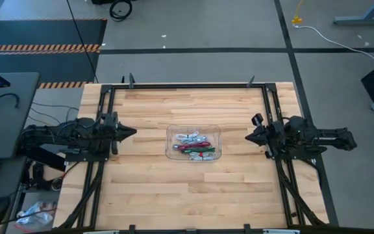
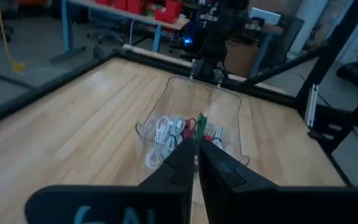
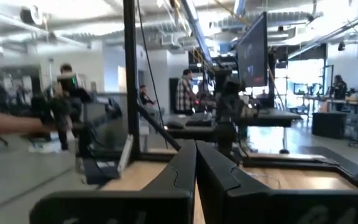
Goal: Pick and place USB-C Cables
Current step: Return to home position
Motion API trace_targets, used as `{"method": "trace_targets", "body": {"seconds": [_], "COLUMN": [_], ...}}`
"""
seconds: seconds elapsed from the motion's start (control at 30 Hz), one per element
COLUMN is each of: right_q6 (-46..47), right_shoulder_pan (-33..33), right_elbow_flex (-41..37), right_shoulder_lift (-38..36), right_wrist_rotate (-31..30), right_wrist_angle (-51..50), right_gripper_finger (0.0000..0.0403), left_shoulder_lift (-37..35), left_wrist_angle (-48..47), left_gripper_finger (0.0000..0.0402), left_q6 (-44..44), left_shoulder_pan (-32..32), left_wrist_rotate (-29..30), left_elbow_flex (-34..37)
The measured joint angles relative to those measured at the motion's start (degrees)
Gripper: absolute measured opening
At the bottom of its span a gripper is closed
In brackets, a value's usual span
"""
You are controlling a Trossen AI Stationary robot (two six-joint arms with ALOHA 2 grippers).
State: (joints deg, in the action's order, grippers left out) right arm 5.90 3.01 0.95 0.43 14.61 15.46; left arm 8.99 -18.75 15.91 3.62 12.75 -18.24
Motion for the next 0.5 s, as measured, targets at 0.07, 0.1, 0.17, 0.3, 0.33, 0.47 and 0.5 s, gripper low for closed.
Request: {"method": "trace_targets", "body": {"seconds": [0.07,0.1,0.17,0.3,0.33,0.47,0.5], "right_q6": [-2.37,-2.4,-1.65,-0.56,-0.56,-1.17,-1.17], "right_shoulder_pan": [0.0,0.0,0.0,0.0,0.0,0.01,0.0], "right_elbow_flex": [0.0,0.0,0.0,0.0,0.0,0.0,0.0], "right_shoulder_lift": [0.02,0.04,0.04,0.04,0.04,0.04,0.04], "right_wrist_rotate": [-0.02,0.0,0.02,0.68,1.03,1.82,1.82], "right_wrist_angle": [-1.38,-2.09,-3.32,-4.89,-4.93,-4.92,-4.97], "right_gripper_finger": [0.0015,0.0014,0.0012,0.0012,0.0012,0.0012,0.0012], "left_shoulder_lift": [-0.01,-0.02,-0.09,-0.37,-0.82,-3.83,-4.93], "left_wrist_angle": [1.21,1.86,2.26,2.04,1.69,-0.51,-0.71], "left_gripper_finger": [0.0028,0.0027,0.0025,0.0023,0.0023,0.0023,0.0023], "left_q6": [-4.13,-6.24,-8.65,-9.36,-9.63,-10.83,-11.28], "left_shoulder_pan": [0.16,0.17,0.17,0.17,0.17,0.17,0.15], "left_wrist_rotate": [-1.23,-2.65,-5.21,-8.98,-9.48,-9.84,-10.01], "left_elbow_flex": [0.0,0.0,0.0,0.0,0.0,0.02,0.02]}}
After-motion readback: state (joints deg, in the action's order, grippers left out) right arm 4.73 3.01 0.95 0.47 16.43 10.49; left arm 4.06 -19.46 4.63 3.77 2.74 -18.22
